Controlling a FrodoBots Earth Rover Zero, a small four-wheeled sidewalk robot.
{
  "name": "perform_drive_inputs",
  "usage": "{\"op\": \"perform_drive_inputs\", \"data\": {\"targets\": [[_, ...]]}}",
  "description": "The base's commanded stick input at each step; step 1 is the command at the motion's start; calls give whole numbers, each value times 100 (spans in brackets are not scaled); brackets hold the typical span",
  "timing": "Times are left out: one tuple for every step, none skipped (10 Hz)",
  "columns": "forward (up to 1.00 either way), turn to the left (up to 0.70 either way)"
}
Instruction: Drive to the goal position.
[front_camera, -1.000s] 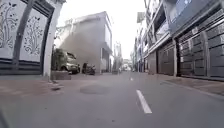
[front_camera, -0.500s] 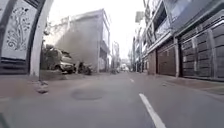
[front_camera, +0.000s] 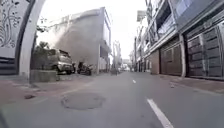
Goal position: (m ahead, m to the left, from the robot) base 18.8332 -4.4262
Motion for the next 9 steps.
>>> {"op": "perform_drive_inputs", "data": {"targets": [[100, 0], [100, 0], [100, 0], [100, 0], [100, 0], [100, 0], [100, -18], [100, -40], [100, -40]]}}
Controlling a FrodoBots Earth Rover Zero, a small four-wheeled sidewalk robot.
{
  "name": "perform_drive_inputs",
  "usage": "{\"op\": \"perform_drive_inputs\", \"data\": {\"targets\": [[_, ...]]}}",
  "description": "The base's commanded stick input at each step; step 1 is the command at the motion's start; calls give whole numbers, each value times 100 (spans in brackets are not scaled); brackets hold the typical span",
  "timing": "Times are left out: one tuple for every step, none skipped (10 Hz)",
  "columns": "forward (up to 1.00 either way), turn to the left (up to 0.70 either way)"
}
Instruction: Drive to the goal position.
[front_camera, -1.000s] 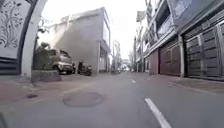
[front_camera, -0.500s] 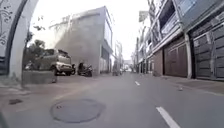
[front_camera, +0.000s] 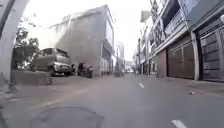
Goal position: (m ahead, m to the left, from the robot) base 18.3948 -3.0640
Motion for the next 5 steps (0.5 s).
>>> {"op": "perform_drive_inputs", "data": {"targets": [[100, -40], [100, -40], [100, -40], [100, -40], [100, -40]]}}
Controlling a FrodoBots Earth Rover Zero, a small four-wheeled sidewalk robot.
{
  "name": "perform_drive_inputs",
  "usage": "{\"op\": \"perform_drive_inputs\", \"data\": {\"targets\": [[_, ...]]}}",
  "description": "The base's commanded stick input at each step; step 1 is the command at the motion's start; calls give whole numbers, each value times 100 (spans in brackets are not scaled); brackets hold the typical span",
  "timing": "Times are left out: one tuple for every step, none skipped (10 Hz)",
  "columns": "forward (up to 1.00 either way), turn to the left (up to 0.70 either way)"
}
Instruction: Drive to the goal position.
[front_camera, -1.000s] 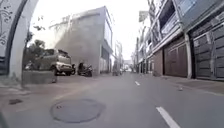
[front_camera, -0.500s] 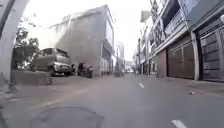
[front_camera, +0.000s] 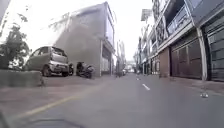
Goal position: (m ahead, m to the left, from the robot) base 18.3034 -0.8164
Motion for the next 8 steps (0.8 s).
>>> {"op": "perform_drive_inputs", "data": {"targets": [[100, -30], [100, 0], [100, 0], [100, 0], [100, 0], [100, 0], [100, 0], [100, 0]]}}
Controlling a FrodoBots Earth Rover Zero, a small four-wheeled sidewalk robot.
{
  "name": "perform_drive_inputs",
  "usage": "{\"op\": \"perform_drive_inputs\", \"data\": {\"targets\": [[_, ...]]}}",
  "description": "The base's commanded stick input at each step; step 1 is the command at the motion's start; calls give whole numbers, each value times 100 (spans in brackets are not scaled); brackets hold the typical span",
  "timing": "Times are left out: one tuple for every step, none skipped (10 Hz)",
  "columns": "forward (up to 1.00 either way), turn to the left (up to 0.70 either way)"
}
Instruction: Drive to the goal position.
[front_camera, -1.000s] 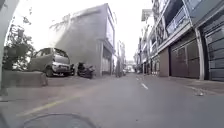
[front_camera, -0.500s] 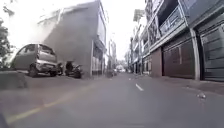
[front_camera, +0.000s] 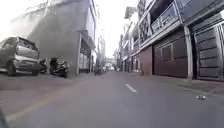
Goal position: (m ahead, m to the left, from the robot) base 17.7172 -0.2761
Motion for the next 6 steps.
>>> {"op": "perform_drive_inputs", "data": {"targets": [[100, 0], [100, 0], [100, 0], [100, 0], [100, 0], [100, -40]]}}
